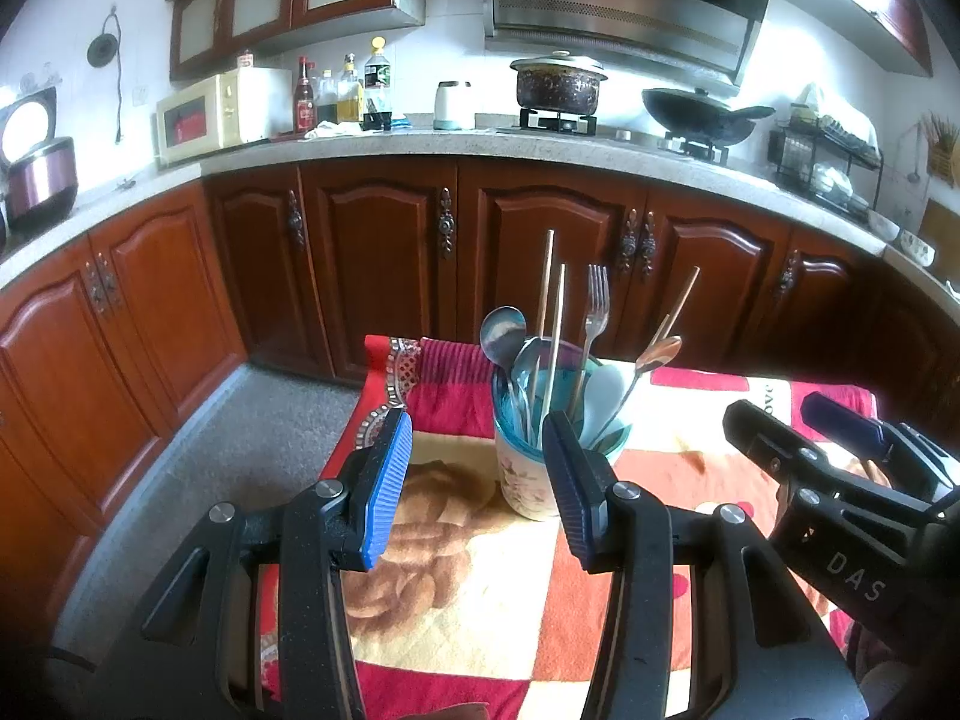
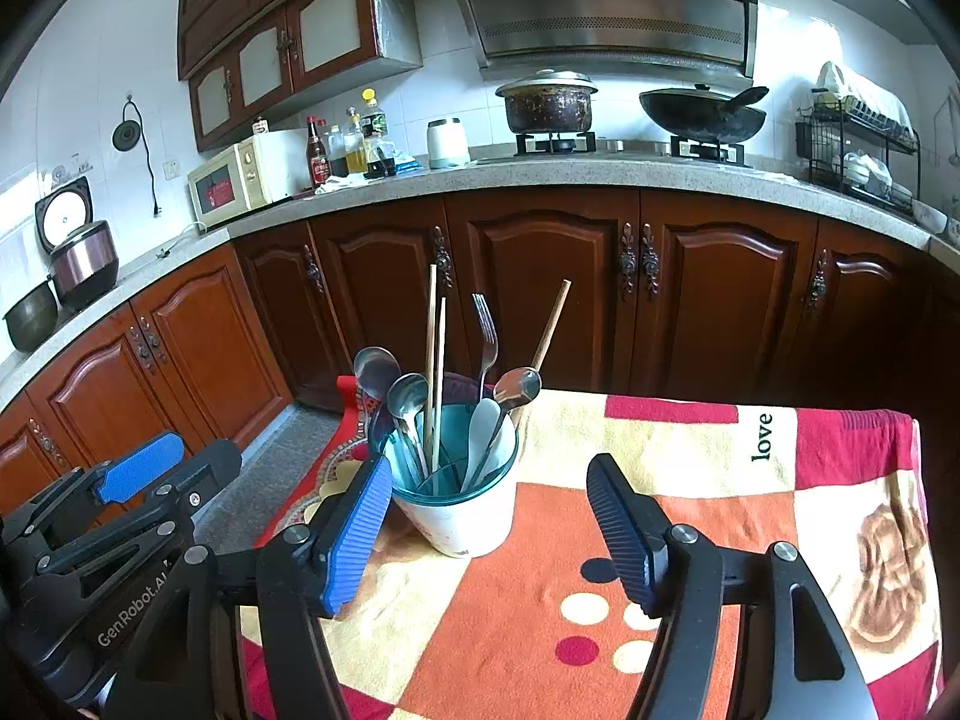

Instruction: Organize utensils

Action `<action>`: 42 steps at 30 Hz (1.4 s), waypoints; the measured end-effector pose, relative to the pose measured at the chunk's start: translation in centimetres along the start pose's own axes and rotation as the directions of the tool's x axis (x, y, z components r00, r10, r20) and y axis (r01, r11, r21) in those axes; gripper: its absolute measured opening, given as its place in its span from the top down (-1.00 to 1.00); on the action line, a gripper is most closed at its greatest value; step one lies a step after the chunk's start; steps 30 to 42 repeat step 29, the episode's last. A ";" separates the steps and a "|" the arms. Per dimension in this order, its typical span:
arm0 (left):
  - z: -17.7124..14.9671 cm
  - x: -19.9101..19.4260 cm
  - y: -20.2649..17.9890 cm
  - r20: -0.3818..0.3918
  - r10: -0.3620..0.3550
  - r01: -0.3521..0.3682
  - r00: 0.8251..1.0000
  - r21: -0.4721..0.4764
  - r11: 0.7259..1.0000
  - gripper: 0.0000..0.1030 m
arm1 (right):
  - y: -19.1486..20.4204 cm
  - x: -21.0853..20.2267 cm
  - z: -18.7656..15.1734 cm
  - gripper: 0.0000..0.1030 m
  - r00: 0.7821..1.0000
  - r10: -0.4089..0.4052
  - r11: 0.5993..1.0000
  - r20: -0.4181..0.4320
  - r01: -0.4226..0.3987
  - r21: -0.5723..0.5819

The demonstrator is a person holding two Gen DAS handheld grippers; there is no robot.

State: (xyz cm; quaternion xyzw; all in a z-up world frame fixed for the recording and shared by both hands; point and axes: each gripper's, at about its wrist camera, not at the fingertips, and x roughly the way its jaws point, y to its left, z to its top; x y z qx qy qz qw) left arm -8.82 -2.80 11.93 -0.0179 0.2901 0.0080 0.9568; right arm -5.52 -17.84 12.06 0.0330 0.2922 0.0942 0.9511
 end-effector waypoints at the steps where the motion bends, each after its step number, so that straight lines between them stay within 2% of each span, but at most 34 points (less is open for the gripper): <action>1: 0.0 0.0 0.0 -0.001 -0.001 0.001 1.000 -0.001 1.000 0.13 | 0.0 0.1 0.0 -0.28 1.000 0.001 1.000 -0.002 -0.001 -0.001; 18: -0.3 0.5 0.1 -0.012 -0.010 0.010 1.000 -0.011 1.000 0.13 | 0.3 1.2 -0.2 -0.29 1.000 0.004 1.000 -0.025 -0.004 -0.006; 29: -0.5 2.6 -0.1 -0.044 -0.027 0.027 0.999 -0.008 1.000 0.13 | -0.7 3.2 -0.7 -0.29 0.998 0.004 1.000 -0.059 -0.003 0.014; 42: -0.5 2.6 -0.1 -0.044 -0.027 0.027 0.999 -0.008 1.000 0.13 | -0.7 3.2 -0.7 -0.29 0.998 0.004 1.000 -0.059 -0.003 0.014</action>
